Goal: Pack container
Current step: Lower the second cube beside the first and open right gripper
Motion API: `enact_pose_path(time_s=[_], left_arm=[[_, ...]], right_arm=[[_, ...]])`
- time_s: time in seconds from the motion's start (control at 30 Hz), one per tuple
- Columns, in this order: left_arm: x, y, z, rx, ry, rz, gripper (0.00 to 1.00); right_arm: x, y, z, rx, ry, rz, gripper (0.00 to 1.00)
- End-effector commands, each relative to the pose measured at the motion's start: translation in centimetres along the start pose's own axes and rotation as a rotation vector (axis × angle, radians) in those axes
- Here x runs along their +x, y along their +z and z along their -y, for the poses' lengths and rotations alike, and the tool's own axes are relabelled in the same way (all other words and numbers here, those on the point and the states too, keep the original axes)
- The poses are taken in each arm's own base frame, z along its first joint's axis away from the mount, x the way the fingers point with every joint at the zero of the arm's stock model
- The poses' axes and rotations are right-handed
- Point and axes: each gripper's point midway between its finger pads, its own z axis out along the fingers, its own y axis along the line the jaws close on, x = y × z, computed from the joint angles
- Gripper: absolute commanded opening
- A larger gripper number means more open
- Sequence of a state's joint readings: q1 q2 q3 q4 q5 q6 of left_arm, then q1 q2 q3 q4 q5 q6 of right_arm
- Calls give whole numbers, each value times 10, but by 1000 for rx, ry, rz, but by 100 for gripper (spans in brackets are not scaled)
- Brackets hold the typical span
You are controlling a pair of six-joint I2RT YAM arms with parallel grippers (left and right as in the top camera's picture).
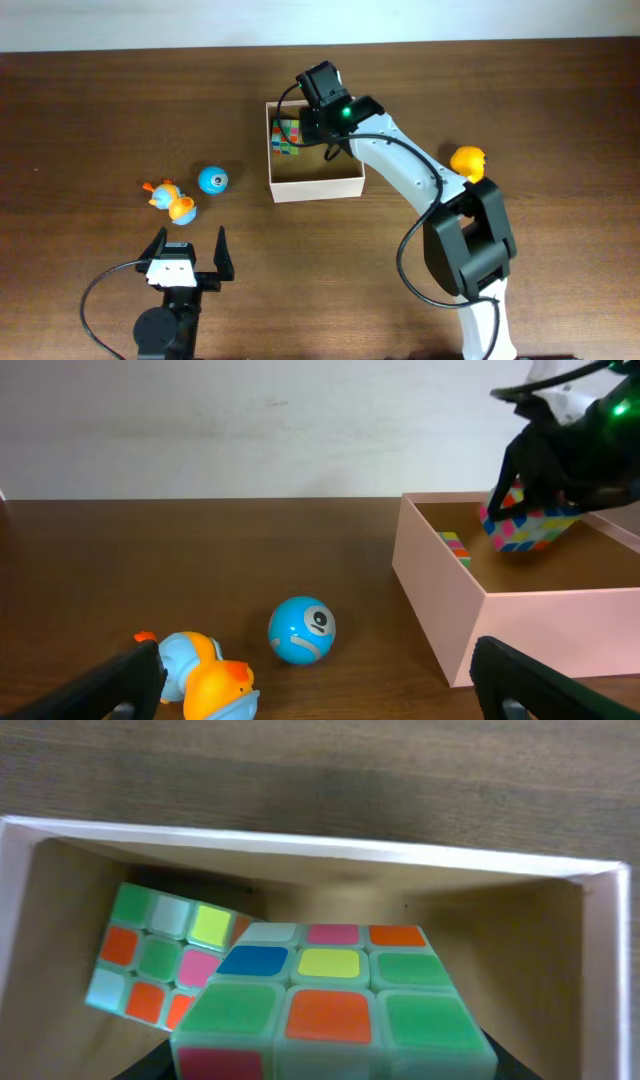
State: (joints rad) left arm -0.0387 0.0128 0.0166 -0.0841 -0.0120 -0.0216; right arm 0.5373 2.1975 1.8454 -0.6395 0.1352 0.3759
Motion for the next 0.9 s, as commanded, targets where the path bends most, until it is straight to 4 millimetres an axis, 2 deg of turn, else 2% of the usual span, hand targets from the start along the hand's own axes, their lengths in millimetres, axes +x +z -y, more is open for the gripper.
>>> enact_pose_path(time_s=[0.0,0.3,0.33,0.37,0.5,0.8,0.87], left_arm=[[1,0,-2,-9,15,2,99],[1,0,-2,-9,15,2,99],[1,0,-2,-9,15,2,99],[1,0,-2,-9,15,2,99],[1,0,-2,-9,15,2,99],[1,0,-2,-9,15,2,99],[1,0,-2,-9,15,2,99]], right_arm=[[-5,8,1,18,37,19,53],[-13,13,-2,2,68,53,53],[-13,13,-3,-3,68,56,55],[-14,13,-6,-18,68,56,64],[-13,13,-9,-33,68,52,71],[-5,9,-13,-61,54,8,70],[-8,1,-13,-58,46,4,65]])
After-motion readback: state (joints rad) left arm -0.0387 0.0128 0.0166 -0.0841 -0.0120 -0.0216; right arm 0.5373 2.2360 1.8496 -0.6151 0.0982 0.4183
